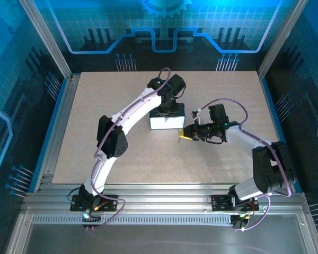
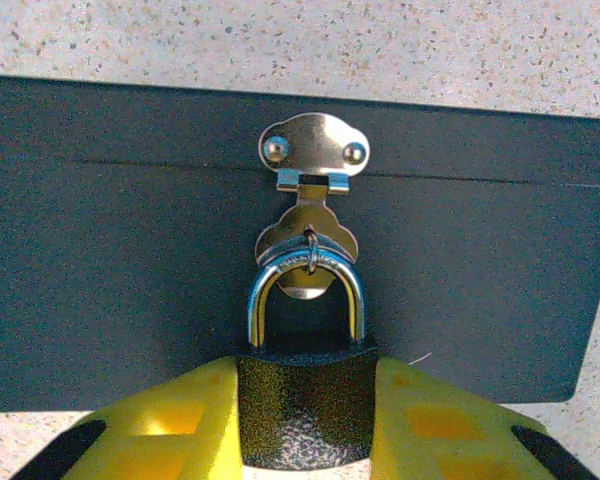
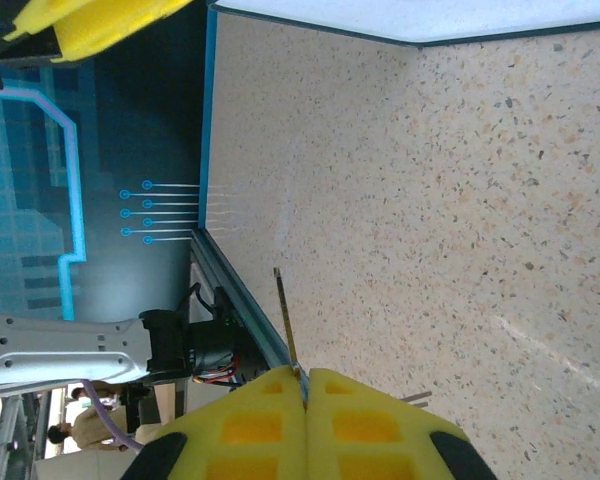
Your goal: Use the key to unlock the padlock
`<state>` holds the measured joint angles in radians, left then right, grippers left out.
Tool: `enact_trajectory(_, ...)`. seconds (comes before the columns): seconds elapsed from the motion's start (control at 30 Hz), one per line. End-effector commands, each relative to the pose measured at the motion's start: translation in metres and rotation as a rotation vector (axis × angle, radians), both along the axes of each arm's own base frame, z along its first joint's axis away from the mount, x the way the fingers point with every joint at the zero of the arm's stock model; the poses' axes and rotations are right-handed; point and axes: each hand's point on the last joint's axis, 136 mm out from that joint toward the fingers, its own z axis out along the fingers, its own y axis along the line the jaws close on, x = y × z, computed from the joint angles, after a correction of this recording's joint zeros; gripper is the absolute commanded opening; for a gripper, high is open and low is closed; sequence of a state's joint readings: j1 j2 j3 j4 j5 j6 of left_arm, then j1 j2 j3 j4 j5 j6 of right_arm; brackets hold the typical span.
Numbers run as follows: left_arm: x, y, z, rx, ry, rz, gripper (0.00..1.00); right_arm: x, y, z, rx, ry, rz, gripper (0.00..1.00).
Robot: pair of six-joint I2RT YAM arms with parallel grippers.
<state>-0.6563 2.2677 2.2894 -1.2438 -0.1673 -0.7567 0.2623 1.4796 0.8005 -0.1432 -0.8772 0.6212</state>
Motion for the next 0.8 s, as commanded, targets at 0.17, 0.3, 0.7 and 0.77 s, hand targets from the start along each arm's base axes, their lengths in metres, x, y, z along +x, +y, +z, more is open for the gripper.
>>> enact_trajectory(0.17, -0.006, -0.006, 0.012, -0.136, 0.009, 0.017, 0.23, 0.019, 0.022, 0.019, 0.078, -0.061, -0.024, 0.00)
enact_trajectory(0.3, -0.010, -0.007, 0.020, -0.204, 0.013, 0.040, 0.22, 0.031, 0.028, 0.018, 0.103, -0.054, -0.029, 0.00)
enact_trajectory(0.7, -0.017, -0.015, 0.022, -0.334, 0.046, 0.078, 0.20, 0.042, 0.039, 0.022, 0.146, -0.048, -0.040, 0.00)
enact_trajectory(0.77, -0.017, -0.013, 0.019, -0.344, 0.049, 0.090, 0.20, 0.045, 0.039, 0.020, 0.141, -0.040, -0.045, 0.00)
